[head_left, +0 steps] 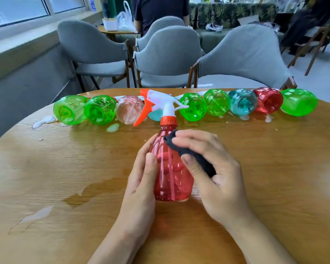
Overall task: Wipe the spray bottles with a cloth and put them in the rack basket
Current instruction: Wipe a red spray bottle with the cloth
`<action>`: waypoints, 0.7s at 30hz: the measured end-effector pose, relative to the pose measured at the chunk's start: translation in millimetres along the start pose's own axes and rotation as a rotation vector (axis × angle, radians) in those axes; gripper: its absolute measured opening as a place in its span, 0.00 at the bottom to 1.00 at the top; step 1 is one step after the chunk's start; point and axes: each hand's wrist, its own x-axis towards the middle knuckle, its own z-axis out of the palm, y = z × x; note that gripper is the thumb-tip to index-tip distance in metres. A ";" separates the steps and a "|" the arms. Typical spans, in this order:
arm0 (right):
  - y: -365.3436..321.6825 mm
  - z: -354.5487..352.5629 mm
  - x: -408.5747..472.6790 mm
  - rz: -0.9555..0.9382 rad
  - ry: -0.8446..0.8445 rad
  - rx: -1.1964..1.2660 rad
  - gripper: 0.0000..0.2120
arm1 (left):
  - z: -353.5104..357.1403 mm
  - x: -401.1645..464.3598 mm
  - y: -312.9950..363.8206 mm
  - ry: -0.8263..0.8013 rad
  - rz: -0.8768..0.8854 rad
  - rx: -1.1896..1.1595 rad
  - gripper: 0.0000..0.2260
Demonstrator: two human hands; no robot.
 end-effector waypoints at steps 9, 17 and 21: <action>-11.8 -5.5 -3.9 -0.084 -0.371 0.153 0.07 | -12.2 9.5 9.4 0.168 -0.104 -0.178 0.29; 8.4 -0.9 5.0 0.374 0.278 0.421 0.10 | -2.7 8.9 1.8 -0.053 -0.129 -0.178 0.23; 8.4 7.1 -1.1 0.337 0.245 0.307 0.09 | -2.1 6.4 1.7 -0.104 -0.077 -0.067 0.40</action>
